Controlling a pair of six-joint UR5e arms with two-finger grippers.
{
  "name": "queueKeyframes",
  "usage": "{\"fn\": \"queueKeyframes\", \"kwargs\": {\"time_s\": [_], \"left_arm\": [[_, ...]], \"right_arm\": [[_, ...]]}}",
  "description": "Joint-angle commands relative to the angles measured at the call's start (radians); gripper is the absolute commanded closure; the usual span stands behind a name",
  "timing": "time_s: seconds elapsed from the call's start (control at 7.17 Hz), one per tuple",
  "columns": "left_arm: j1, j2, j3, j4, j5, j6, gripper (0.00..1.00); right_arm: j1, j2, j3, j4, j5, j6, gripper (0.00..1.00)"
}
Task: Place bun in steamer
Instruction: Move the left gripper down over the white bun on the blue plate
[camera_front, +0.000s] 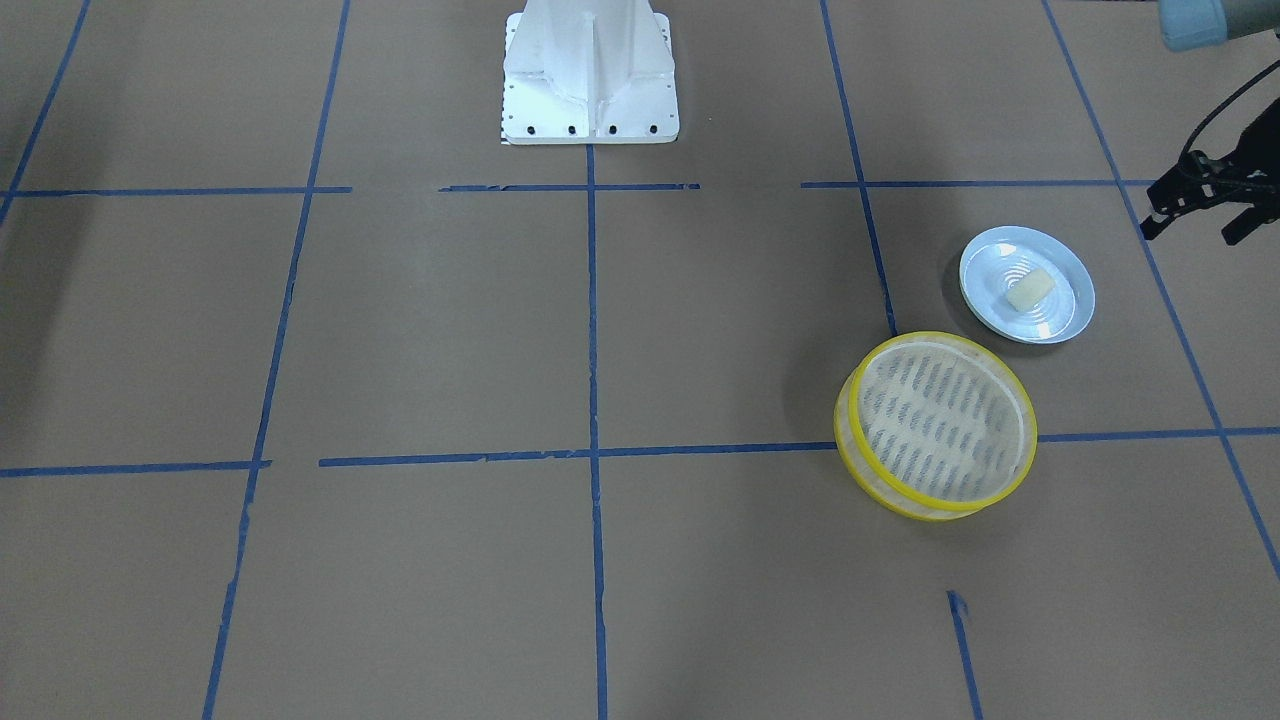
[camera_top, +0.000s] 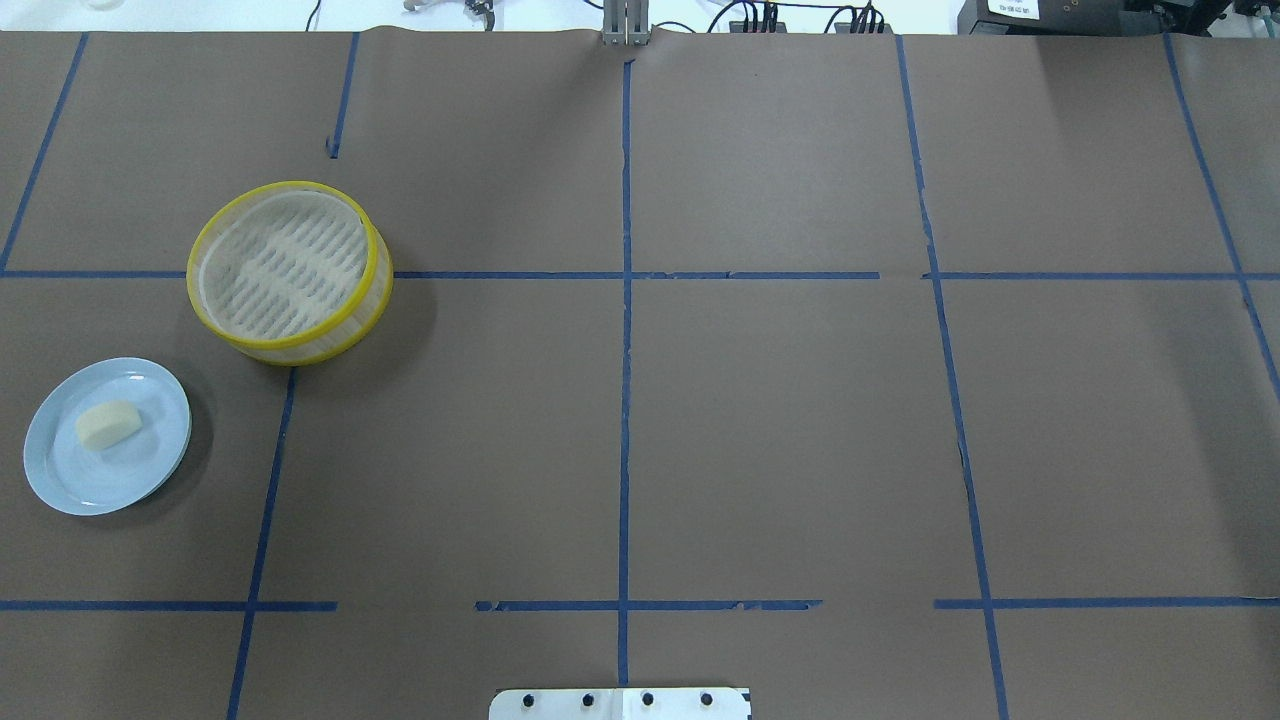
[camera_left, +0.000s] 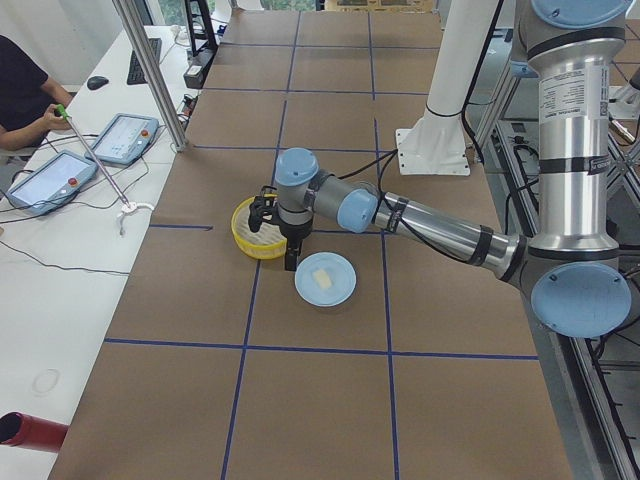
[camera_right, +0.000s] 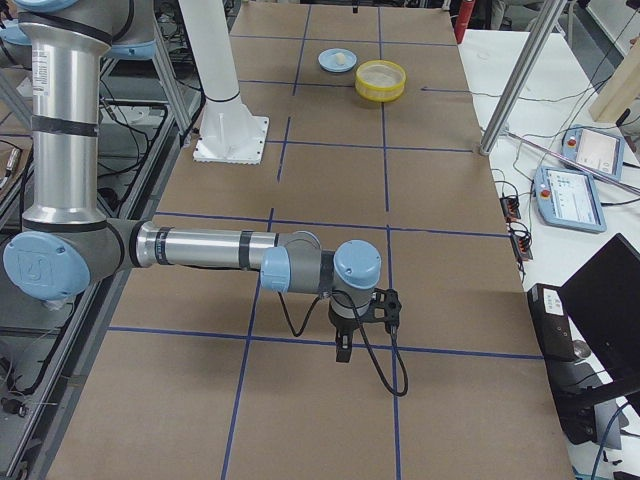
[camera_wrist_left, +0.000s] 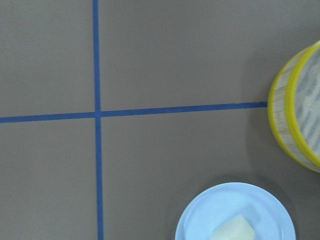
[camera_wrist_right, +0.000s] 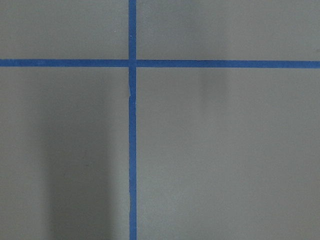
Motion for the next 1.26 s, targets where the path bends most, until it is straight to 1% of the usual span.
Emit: {"fn": "queueKeyframes", "kwargs": {"time_s": [0.0,0.14,0.28,0.42,0.7,0.98,1.12], "left_arm": [[0.134,0.03,0.03,-0.164,0.054,-0.164,0.0],[0.136,0.007,0.052,-0.166,0.061,-0.158,0.0],[0.142,-0.004,0.081,-0.169,0.109,-0.155,0.0],[0.198,-0.019,0.083,-0.168,0.146,-0.167,0.0],[0.226,-0.046,0.139,-0.169,0.153,-0.174,0.0],[0.281,-0.044,0.158,-0.169,0.162,-0.194,0.0],[0.297,-0.047,0.187,-0.174,0.177,-0.192,0.0]], "right_arm": [[0.0,0.0,0.0,0.0,0.0,0.0,0.0],[-0.001,0.0,0.0,0.0,0.0,0.0,0.0],[-0.001,0.0,0.0,0.0,0.0,0.0,0.0],[0.0,0.0,0.0,0.0,0.0,0.0,0.0],[-0.001,0.0,0.0,0.0,0.0,0.0,0.0],[0.0,0.0,0.0,0.0,0.0,0.0,0.0],[-0.001,0.0,0.0,0.0,0.0,0.0,0.0]]}}
